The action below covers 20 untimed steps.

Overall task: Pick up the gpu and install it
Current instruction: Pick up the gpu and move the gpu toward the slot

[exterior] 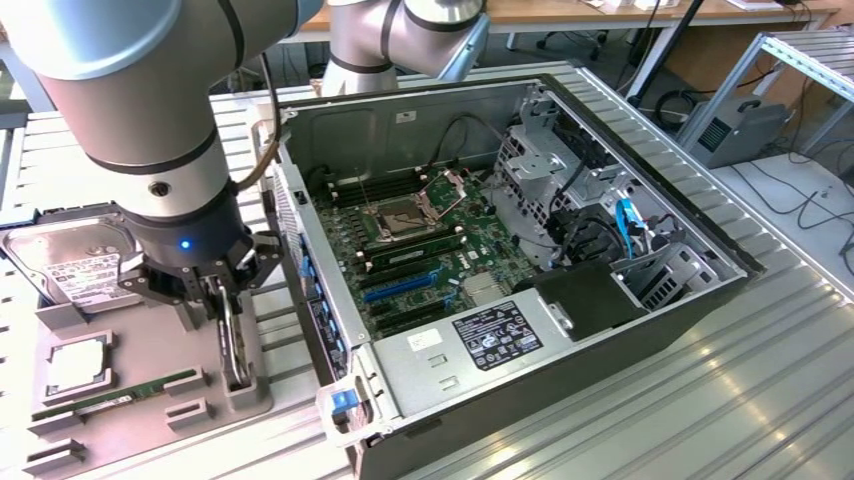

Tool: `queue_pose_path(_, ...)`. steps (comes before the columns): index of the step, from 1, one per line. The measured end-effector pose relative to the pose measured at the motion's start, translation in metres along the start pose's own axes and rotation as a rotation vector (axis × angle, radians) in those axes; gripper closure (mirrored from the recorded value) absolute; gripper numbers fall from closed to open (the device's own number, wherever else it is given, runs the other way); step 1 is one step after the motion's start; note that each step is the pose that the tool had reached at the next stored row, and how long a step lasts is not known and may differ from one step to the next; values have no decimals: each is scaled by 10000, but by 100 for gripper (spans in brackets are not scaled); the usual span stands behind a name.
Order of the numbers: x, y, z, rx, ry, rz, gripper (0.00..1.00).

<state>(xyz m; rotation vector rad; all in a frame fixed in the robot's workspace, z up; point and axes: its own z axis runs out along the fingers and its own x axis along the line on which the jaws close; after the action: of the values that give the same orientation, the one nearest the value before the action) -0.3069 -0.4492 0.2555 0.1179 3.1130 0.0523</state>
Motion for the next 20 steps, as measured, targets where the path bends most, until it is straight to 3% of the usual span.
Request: queue_pose_path(20, -2, 3, -91, 0, 0, 0, 73)
